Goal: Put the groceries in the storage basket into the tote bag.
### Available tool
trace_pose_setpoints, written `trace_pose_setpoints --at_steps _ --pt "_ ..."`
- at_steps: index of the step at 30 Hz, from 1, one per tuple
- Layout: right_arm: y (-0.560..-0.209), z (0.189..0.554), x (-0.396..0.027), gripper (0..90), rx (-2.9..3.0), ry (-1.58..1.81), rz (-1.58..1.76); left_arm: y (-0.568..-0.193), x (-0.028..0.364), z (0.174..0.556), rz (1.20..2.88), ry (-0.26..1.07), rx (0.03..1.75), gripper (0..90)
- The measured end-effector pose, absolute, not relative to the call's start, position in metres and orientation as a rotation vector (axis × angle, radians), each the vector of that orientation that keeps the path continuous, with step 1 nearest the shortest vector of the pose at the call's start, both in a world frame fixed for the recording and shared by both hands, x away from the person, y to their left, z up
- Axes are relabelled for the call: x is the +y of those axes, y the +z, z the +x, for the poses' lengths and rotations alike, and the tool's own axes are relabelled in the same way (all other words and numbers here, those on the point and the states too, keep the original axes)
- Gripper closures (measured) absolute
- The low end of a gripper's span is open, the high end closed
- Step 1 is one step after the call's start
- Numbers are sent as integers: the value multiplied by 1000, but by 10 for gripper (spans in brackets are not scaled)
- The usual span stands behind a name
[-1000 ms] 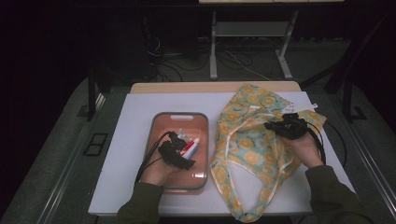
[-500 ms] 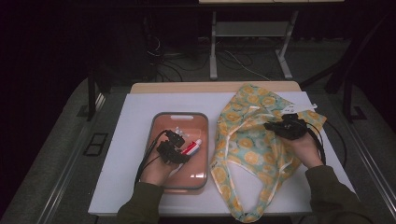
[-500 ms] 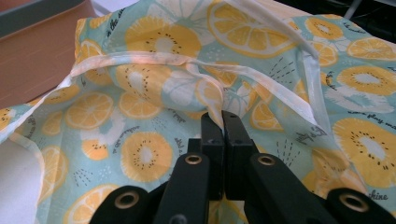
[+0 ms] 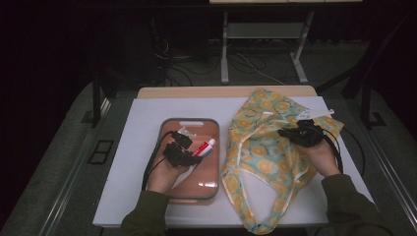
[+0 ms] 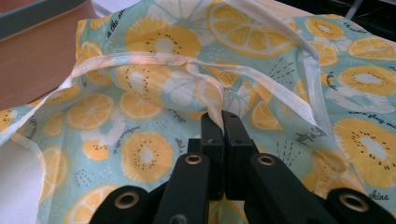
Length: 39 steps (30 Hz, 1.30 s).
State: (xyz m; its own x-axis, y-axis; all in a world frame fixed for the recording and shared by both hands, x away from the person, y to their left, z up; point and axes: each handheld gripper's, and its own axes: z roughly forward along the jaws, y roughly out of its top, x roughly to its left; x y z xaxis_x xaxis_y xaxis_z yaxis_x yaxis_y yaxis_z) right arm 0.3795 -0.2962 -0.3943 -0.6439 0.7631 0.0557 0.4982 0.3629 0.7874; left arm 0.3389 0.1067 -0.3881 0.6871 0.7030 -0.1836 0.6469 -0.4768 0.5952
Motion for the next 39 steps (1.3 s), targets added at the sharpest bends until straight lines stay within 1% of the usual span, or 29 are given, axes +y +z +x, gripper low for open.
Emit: trace_pose_setpoints --at_steps 8,18,22,27,30,35,39 --pt "-394 380 -298 886 2304 1176 1117 -355 97 338 2146 89 934 744" --pt "-393 380 -300 886 2296 1191 1126 -321 52 340 2097 26 784 745" --pt "-392 380 -301 886 2292 1199 1132 -318 26 342 2101 -5 745 745" --pt "-392 381 -302 886 2289 1204 1129 -329 -5 346 2137 -43 728 744" --pt "-392 381 -303 886 2287 1209 1130 -330 -21 348 2181 -18 728 743" --pt "-391 381 -303 886 2283 1215 1134 -320 -42 351 2155 -34 700 744" --pt "-390 380 -305 886 2276 1222 1134 -329 -61 356 2175 -59 699 744"
